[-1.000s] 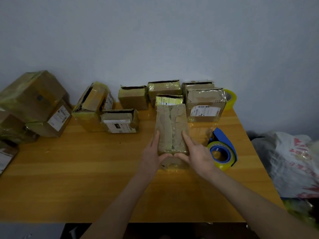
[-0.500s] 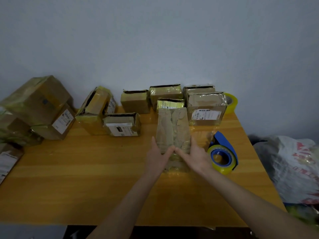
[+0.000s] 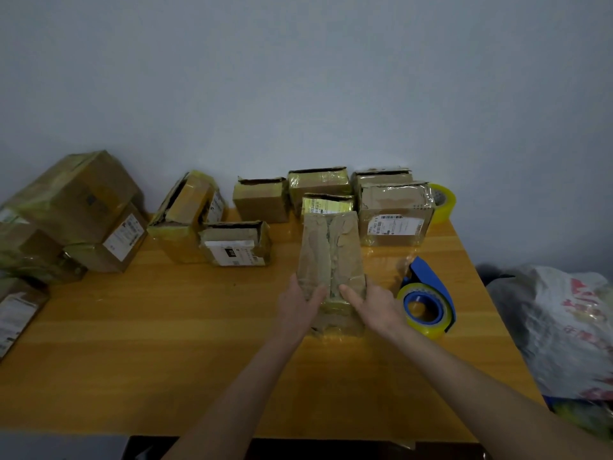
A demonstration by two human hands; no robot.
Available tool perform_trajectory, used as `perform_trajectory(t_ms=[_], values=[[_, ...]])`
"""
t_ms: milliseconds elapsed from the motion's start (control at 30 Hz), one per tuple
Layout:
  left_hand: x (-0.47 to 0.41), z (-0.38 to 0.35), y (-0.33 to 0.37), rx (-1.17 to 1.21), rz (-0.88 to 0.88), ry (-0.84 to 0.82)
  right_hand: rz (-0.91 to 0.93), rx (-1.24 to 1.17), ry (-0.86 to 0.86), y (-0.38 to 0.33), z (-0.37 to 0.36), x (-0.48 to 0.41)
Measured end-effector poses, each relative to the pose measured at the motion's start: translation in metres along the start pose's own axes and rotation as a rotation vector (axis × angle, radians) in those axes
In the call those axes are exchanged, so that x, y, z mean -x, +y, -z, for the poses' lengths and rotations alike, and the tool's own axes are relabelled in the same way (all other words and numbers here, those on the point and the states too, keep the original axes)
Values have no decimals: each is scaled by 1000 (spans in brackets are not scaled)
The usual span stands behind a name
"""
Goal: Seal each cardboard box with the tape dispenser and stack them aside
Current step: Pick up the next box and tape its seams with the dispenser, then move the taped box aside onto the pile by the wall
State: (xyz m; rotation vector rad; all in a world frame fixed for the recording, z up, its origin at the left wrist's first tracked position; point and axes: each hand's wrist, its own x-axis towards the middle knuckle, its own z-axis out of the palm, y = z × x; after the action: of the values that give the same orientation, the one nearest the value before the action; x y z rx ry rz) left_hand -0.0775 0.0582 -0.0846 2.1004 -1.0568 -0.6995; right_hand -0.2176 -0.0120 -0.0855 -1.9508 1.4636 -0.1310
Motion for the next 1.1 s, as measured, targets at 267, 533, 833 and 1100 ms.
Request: perform_trajectory(t_ms=[267,533,833,1100], values=[[-10,13,-8,-35,-63,-18,64,-209,-127,11,16,-4],[-35,39,4,474,254,-218,-155,-576,-21,-3,26,-10],[-25,69,34,485,-18,-124,12,-365,282,-67,34,-5],[-5,154,32,360,-168,336,330,-520,287,-157,30,5]])
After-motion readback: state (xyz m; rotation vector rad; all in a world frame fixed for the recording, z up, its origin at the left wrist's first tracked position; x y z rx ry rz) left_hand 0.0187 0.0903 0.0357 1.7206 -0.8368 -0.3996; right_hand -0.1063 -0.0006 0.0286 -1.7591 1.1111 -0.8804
